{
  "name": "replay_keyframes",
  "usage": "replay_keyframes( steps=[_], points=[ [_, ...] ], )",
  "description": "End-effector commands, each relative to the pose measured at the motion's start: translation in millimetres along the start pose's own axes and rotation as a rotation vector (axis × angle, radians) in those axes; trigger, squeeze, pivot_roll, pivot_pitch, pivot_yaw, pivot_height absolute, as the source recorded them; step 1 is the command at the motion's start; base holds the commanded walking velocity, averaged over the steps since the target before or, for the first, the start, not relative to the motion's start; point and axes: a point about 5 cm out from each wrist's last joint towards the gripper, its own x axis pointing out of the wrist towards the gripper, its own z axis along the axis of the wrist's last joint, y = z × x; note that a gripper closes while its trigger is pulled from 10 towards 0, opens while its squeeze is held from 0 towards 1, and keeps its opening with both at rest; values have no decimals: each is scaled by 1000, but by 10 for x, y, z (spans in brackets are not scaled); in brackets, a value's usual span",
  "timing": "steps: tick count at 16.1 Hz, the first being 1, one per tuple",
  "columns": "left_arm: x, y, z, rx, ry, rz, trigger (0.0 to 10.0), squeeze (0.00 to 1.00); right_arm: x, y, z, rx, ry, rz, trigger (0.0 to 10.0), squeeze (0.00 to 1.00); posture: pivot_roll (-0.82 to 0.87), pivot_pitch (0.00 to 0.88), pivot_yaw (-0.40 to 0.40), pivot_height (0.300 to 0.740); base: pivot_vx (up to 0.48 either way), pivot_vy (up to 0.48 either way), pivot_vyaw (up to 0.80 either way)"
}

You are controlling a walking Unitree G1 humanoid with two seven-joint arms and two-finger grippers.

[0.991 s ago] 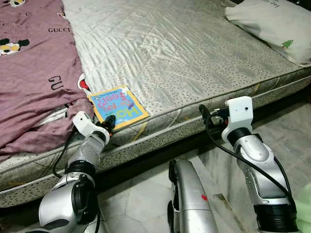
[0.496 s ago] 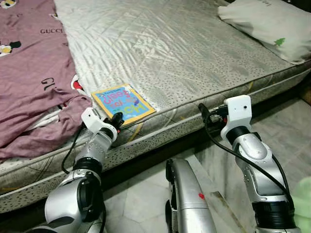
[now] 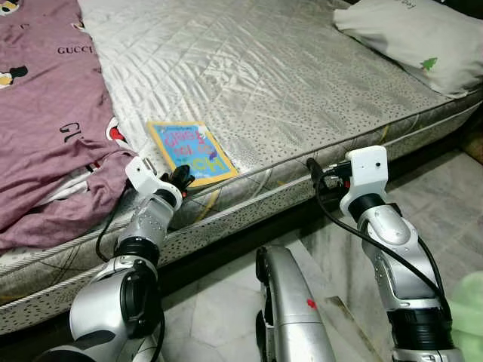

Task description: Clean up the room

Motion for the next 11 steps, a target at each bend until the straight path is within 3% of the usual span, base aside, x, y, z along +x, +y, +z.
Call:
replay_keyframes(
  steps=[1,4,6,7,11],
  points=[
    [13,-16,47,86,-9,20,0,0,29,-16,21,-3,-12,-10,10000,0,-281,0,-77,470,0,0,0],
    [11,-42,279,185,-103,6,0,0,99,91,17,24,-19,9,10000,0,-227,0,-83,470,0,0,0],
    [-33,-20,536,269,-215,20,0,0,146,226,5,57,-25,48,10000,0,-193,0,-85,470,0,0,0],
    [-81,4,725,318,-294,39,0,0,192,310,-3,94,-28,68,10000,0,-166,0,-83,470,0,0,0],
    [-252,-18,1124,481,-453,41,0,0,306,507,-7,231,-21,97,10000,0,-102,0,-57,470,0,0,0]
  ],
)
